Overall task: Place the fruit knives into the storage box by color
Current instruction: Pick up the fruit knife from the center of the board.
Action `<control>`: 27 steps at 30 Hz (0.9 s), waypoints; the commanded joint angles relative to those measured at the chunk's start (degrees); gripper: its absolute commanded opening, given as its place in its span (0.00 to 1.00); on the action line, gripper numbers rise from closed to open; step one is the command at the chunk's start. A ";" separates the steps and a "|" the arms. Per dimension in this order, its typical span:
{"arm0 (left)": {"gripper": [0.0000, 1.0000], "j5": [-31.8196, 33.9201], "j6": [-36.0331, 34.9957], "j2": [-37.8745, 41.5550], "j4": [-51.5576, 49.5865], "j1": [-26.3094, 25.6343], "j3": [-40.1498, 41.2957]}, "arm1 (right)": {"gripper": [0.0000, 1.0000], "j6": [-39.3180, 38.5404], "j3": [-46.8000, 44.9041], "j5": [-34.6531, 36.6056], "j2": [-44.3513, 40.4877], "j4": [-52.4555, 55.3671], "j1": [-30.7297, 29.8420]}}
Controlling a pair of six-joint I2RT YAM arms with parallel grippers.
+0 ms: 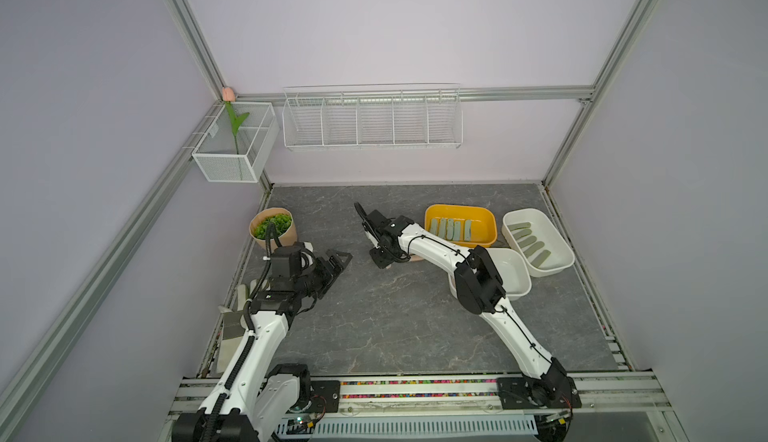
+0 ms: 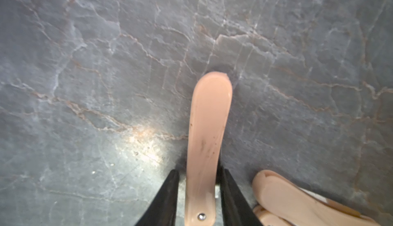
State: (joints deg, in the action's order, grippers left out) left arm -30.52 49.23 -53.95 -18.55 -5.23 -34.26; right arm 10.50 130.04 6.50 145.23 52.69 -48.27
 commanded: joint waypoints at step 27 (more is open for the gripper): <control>0.99 0.57 3.13 7.71 -5.55 0.40 -2.91 | 0.28 6.50 -30.92 -0.57 -28.10 -11.84 -5.11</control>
State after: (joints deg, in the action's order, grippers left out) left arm -30.02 51.05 -46.83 -23.16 -5.23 -35.09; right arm 16.03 101.58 4.36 121.71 43.18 -53.78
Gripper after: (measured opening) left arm 0.993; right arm 0.281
